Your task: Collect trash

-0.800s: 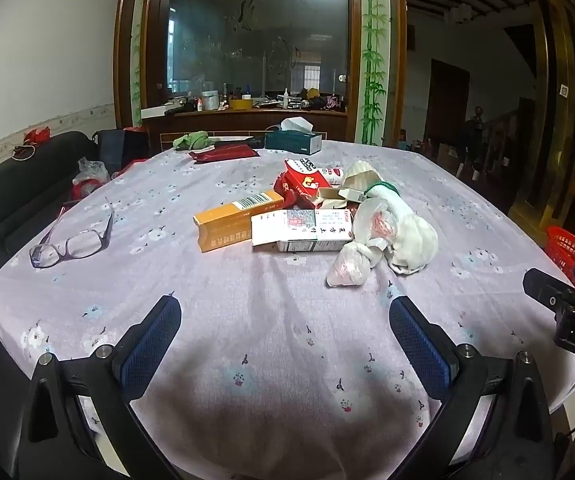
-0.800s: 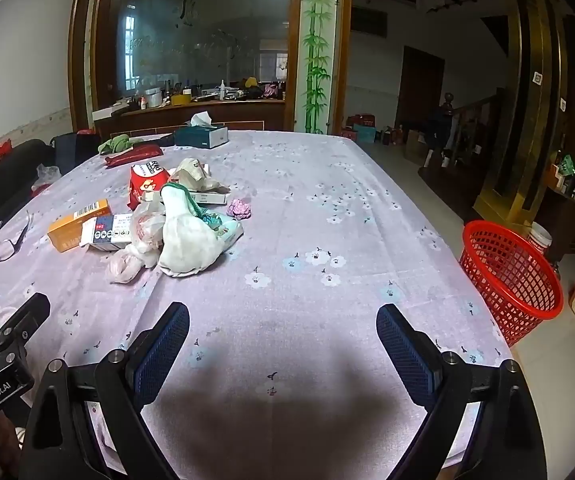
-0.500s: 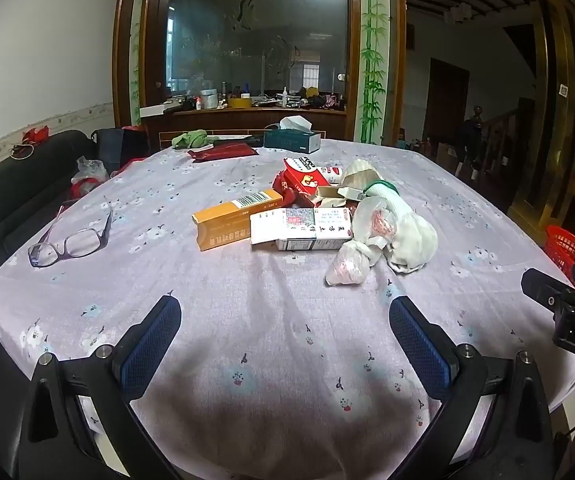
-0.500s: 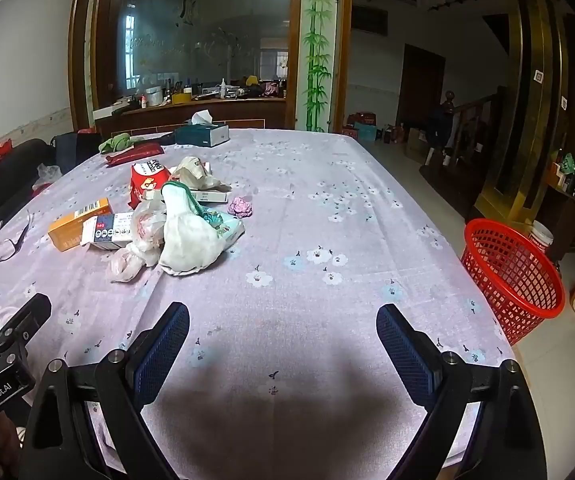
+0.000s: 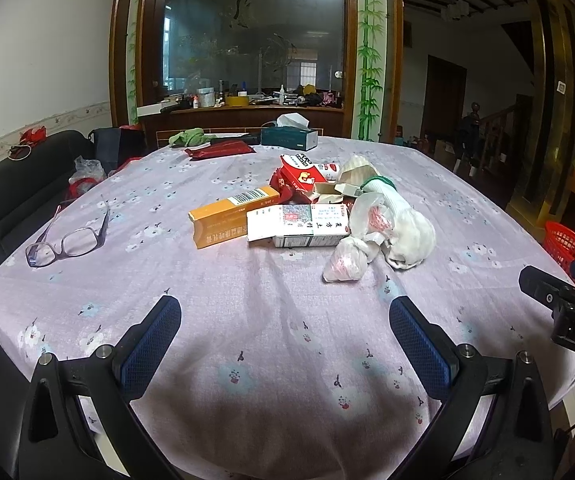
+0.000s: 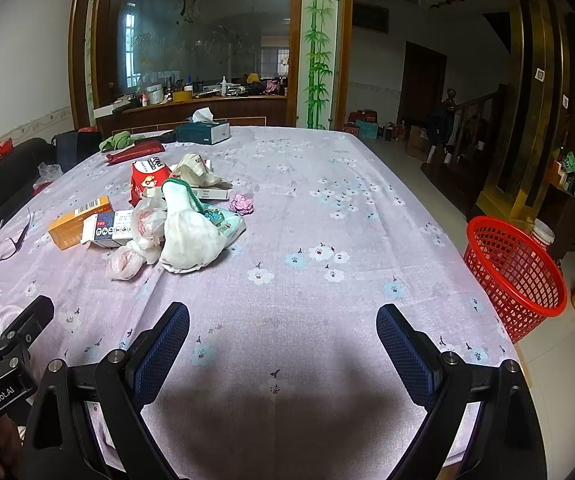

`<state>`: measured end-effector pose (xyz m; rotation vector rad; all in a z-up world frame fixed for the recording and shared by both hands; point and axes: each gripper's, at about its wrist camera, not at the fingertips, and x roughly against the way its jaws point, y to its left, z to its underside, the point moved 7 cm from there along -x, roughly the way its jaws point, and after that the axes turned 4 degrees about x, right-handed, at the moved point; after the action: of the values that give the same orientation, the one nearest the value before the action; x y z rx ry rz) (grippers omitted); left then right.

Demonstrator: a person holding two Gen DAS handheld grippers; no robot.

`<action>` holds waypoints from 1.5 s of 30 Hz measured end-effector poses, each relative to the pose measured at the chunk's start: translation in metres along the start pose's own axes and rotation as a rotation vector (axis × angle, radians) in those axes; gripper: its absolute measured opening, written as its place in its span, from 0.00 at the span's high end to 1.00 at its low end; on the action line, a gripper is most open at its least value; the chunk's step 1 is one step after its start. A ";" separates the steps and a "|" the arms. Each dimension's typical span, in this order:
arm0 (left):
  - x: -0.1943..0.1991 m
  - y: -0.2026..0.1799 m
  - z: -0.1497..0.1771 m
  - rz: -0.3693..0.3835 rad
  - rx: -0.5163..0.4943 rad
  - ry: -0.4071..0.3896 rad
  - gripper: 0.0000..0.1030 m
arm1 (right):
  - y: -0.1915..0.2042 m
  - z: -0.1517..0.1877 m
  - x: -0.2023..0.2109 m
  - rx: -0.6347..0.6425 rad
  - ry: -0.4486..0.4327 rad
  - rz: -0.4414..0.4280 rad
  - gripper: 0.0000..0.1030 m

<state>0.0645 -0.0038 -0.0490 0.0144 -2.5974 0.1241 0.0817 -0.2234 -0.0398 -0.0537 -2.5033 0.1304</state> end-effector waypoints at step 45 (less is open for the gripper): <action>-0.118 -0.043 -0.024 0.265 -0.095 0.349 0.67 | 0.066 -0.050 -0.132 -0.045 0.303 -0.410 0.55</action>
<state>0.1798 -0.0464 -0.0854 -0.3547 -2.2415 0.0895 0.2180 -0.1633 -0.0845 0.3913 -2.1629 -0.0975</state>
